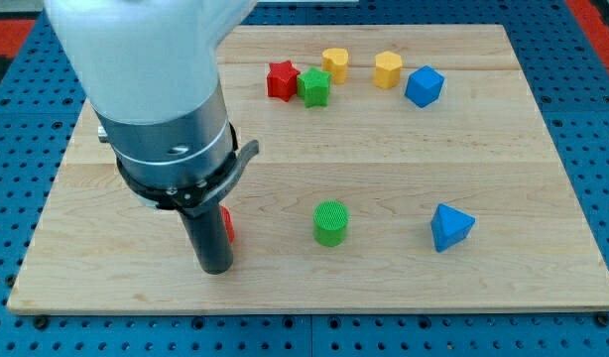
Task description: Place the blue cube in a horizontal line left to the red circle
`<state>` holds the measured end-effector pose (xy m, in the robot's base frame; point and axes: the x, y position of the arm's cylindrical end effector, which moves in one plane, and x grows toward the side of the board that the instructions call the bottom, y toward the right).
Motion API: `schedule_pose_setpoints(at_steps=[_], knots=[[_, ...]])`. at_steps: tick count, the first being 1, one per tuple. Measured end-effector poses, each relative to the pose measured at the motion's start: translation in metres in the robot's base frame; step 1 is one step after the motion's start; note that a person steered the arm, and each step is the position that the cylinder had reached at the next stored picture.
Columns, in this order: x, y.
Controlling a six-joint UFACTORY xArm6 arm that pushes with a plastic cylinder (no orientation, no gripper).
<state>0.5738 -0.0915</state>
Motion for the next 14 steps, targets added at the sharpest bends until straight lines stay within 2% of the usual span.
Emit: schedule_pose_setpoints(at_steps=[1,2,3,4,9,10,11,12,13,14], knots=[[-0.004,0.012],[-0.034,0.044],[-0.109,0.05],[-0.152,0.056],[-0.172,0.07],[-0.176,0.096],[-0.174,0.2],[-0.171,0.271],[-0.203,0.309],[-0.243,0.304]])
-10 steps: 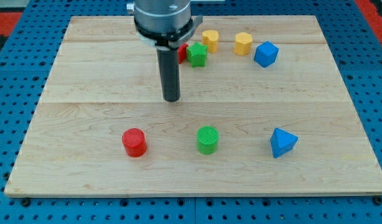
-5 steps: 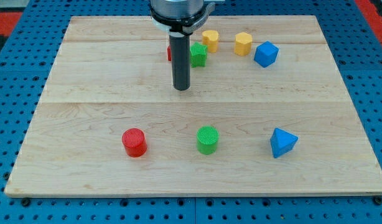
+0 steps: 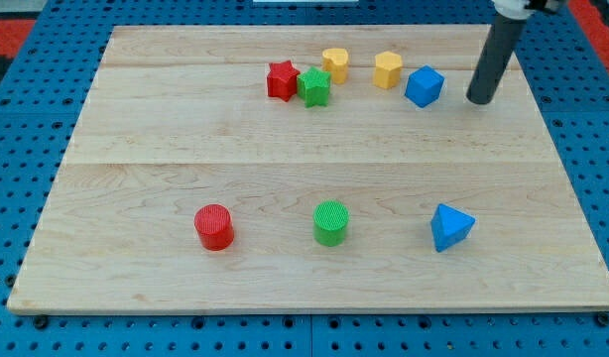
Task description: Place the blue cube in a horizontal line left to the red circle
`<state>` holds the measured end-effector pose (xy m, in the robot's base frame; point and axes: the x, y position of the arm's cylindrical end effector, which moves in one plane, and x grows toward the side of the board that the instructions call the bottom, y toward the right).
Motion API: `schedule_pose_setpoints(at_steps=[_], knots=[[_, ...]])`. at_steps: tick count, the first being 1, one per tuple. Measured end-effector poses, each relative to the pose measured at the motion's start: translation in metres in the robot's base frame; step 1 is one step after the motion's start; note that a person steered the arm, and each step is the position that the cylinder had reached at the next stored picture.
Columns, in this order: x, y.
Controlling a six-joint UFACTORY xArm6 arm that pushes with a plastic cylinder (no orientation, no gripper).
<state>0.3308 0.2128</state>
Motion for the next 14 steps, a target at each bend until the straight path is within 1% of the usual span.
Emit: schedule_pose_setpoints(at_steps=[1,2,3,4,5,6,7,8,9,10,12,13,14], knots=[[-0.035,-0.017],[-0.032,-0.069],[0.017,-0.103],[0.022,-0.091],[0.029,-0.06],[0.043,-0.068],[0.073,-0.096],[0.104,-0.091],[0.128,-0.072],[0.134,-0.108],[0.106,-0.187],[0.106,-0.183],[0.101,-0.199]])
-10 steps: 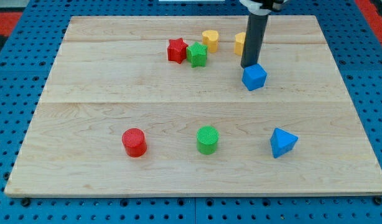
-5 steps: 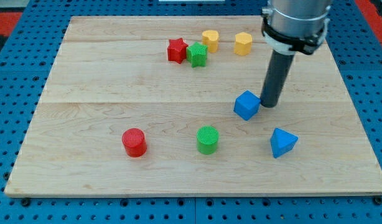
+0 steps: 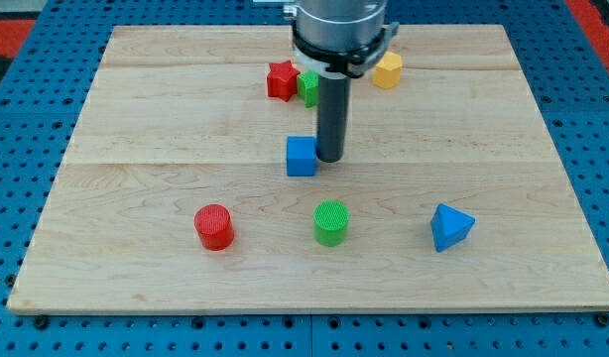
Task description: Place the blue cube in a horizontal line left to the red circle
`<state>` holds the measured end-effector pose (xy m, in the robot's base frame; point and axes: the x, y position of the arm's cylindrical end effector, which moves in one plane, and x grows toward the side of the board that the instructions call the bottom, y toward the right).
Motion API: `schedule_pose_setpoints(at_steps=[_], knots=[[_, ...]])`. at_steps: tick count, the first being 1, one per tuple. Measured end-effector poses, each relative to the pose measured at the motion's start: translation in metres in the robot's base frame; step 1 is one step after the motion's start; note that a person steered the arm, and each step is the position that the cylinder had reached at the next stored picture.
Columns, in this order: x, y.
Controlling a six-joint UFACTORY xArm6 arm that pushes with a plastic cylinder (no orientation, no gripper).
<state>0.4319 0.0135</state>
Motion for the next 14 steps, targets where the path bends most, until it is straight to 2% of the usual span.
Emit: schedule_pose_setpoints(at_steps=[2,3,5,7,9,13,14], knots=[[-0.009,-0.105],[-0.003,-0.137],[0.052,-0.131],[0.052,-0.188],[0.054,-0.207],[0.072,-0.206],[0.058,-0.204]])
